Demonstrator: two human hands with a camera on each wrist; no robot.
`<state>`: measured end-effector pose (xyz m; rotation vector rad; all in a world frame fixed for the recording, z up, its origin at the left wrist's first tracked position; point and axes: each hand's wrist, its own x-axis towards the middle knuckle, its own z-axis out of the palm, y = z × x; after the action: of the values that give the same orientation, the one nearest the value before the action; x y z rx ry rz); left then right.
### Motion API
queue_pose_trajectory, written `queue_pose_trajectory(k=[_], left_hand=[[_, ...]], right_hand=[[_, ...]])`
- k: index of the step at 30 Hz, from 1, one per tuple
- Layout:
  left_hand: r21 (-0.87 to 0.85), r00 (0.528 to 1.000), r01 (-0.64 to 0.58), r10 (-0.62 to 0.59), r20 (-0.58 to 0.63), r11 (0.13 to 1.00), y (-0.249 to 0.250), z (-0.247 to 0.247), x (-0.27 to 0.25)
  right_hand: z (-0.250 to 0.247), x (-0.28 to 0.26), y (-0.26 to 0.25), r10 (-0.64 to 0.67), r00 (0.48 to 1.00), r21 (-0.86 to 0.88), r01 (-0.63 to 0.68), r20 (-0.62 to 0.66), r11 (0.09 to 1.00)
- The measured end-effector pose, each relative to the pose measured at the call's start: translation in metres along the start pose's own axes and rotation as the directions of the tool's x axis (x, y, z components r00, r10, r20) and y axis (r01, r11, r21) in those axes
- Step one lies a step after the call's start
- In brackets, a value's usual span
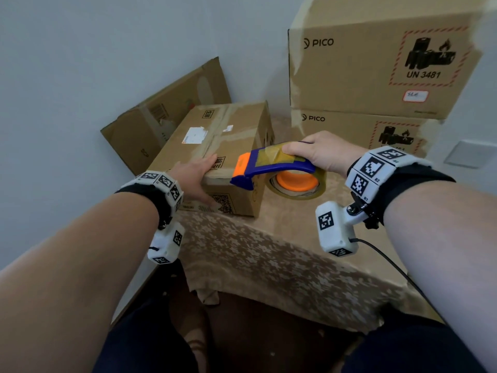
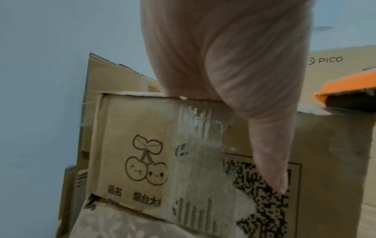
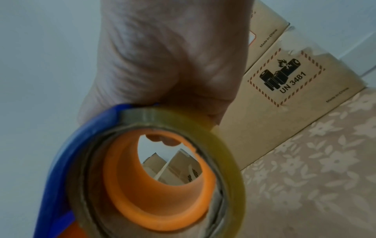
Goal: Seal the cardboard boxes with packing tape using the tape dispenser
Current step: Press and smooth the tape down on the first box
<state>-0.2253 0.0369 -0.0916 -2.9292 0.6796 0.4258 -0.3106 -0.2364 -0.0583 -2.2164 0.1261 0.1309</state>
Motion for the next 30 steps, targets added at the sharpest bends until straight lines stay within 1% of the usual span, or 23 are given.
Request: queue_pose_trajectory(k=[2,4,8,10,15,20,25,30], left_hand=[[0.025,0.999,0.030,-0.030,0.011,0.999,0.002,-0.001,0.002],[0.029,1.000,0.029,-0.029,0.005,0.999,0.008,-0.002,0.003],[-0.030,0.995,-0.099,0.098,-0.029,0.995,0.031,0.003,0.001],[-0.066,0.992,-0.121,0.119,-0.034,0.990,0.034,0.005,0.003],[-0.121,0.993,-0.119,0.116,-0.029,0.985,0.026,0.008,0.002],[-0.152,0.994,-0.112,0.109,-0.031,0.982,0.024,0.008,0.005],[-0.132,0.990,-0.137,0.132,-0.048,0.982,0.032,0.007,0.000],[-0.146,0.994,-0.111,0.106,-0.042,0.983,0.032,0.006,0.003]], right_hand=[[0.001,-0.001,0.001,0.006,1.000,-0.001,-0.006,0.003,1.000],[0.003,-0.001,0.001,0.008,1.000,0.004,-0.008,0.008,1.000],[0.010,-0.005,-0.002,0.016,1.000,0.036,-0.017,0.019,0.999],[0.016,-0.006,-0.004,0.018,1.000,0.059,-0.019,0.018,0.998],[0.023,-0.009,-0.010,0.027,1.000,0.087,-0.026,-0.001,0.996],[0.028,-0.012,-0.004,0.023,1.000,0.142,-0.022,-0.011,0.990],[0.024,-0.017,0.014,0.035,0.999,0.235,-0.032,-0.008,0.972],[0.017,-0.022,0.021,0.007,1.000,0.278,-0.009,0.009,0.961]])
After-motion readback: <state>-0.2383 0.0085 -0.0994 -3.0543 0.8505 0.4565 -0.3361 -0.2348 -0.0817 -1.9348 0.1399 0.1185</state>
